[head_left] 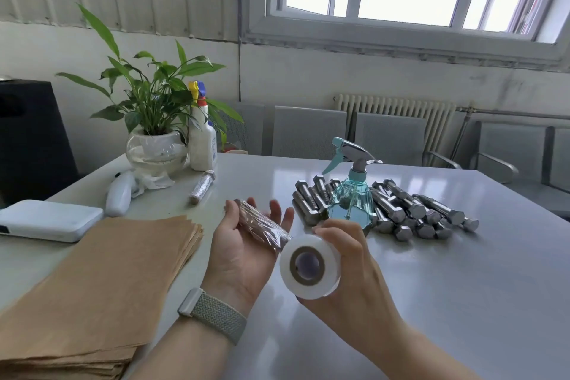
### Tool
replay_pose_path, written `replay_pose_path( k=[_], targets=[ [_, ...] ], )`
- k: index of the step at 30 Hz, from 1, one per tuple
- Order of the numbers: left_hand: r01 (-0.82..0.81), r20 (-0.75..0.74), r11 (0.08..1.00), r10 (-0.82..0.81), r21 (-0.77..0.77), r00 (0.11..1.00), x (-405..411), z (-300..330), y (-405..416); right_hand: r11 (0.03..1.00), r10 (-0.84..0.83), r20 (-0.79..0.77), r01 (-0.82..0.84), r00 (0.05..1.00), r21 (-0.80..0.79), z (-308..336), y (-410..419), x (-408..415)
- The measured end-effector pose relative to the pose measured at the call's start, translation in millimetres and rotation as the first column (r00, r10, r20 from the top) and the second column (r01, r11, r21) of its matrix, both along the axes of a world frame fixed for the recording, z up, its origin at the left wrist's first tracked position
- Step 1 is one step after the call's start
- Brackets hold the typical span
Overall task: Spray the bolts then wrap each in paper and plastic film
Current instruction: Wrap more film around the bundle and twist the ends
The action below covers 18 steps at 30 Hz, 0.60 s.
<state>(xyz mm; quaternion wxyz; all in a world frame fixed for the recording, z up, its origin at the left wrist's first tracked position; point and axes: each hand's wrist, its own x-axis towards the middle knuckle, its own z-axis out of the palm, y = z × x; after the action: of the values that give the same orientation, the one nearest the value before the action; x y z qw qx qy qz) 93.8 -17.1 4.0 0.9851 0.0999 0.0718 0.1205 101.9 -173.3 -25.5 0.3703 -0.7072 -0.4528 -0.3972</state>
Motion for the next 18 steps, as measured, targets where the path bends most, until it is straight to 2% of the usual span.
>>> replay_pose_path(
  k=[3, 4, 6, 9, 11, 13, 15, 18],
  targets=[
    [-0.022, 0.035, 0.999, 0.023, -0.023, 0.999, 1.3, 1.1, 2.1, 0.999, 0.008, -0.028, -0.009, 1.0, -0.038, -2.5, -2.4, 1.2],
    [-0.034, 0.034, 0.999, 0.035, -0.021, 0.999, 2.2, 0.4, 2.1, 0.999, 0.029, -0.087, -0.032, 0.996, -0.029, -3.0, -2.8, 0.1],
    [-0.076, 0.026, 0.997, 0.075, 0.007, 0.997, 4.3, -2.3, 2.7, 0.998, 0.052, -0.319, -0.042, 0.946, 0.037, 1.0, -1.1, -5.5],
    [-0.138, 0.044, 0.981, 0.133, 0.136, 0.99, 8.1, -4.1, 3.0, 0.982, 0.104, -0.646, 0.025, 0.756, 0.188, 5.6, 0.2, -4.5],
    [-0.192, 0.086, 0.943, 0.175, 0.273, 0.981, 9.5, -5.3, 0.9, 0.941, 0.272, -0.783, 0.015, 0.559, 0.337, 6.4, -1.3, 2.4],
    [-0.277, 0.18, 0.839, 0.216, 0.468, 0.96, 9.9, -9.0, -2.9, 0.905, 0.392, -0.828, -0.005, 0.4, 0.426, 10.4, -2.1, 4.3],
    [-0.35, 0.287, 0.675, 0.208, 0.65, 0.935, 8.3, -11.6, -6.2, 0.888, 0.45, -0.848, -0.037, 0.28, 0.459, 13.4, -2.3, 2.3],
    [-0.412, 0.389, 0.471, 0.151, 0.78, 0.909, 4.1, -12.1, -7.2, 0.857, 0.514, -0.854, -0.086, 0.08, 0.508, 15.5, -6.1, -0.1]
  ],
)
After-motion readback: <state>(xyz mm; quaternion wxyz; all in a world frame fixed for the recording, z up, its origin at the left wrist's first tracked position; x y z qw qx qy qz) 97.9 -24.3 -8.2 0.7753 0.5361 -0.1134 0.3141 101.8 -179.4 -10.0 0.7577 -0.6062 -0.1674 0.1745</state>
